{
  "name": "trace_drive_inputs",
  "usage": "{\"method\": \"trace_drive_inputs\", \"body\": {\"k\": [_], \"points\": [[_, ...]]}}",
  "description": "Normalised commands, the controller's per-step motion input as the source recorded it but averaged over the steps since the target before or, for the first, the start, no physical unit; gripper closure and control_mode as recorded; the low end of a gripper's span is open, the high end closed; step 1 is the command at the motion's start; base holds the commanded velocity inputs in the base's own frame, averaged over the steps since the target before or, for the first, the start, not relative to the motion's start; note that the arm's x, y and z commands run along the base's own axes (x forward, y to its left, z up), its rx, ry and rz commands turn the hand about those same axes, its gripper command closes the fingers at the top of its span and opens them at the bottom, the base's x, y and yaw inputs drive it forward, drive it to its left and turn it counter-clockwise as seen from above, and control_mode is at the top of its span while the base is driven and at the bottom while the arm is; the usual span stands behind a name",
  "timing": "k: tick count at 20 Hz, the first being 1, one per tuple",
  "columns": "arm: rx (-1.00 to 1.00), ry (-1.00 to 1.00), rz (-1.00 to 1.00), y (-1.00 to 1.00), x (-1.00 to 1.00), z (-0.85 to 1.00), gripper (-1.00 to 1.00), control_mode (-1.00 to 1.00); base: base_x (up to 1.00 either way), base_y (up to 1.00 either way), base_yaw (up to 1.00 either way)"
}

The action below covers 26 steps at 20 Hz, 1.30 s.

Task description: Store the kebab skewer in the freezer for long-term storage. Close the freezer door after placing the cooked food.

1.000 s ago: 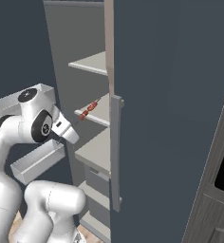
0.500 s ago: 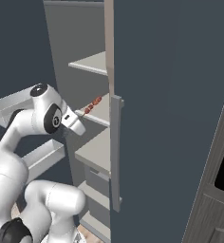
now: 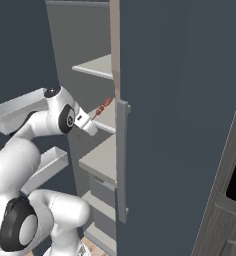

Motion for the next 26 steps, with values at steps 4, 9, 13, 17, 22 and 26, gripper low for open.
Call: {"method": "trace_drive_inputs", "body": {"k": [4,9,13,17,22,26], "points": [[-0.08,0.0,0.0,-0.16,0.59,-0.28,1.0,-1.0,0.0,0.0,0.0],[-0.01,0.0,0.0,-0.08,0.4,-0.03,1.0,-1.0,0.0,0.0,0.0],[0.0,0.0,0.0,-0.06,0.31,0.0,1.0,-1.0,0.0,0.0,0.0],[0.0,0.0,0.0,-0.1,0.34,-0.05,1.0,-1.0,0.0,0.0,0.0],[0.0,0.05,0.0,-0.15,0.37,-0.2,1.0,-1.0,0.0,0.0,0.0],[0.0,0.03,0.0,-0.14,0.46,-0.23,1.0,-1.0,0.0,0.0,0.0]]}}
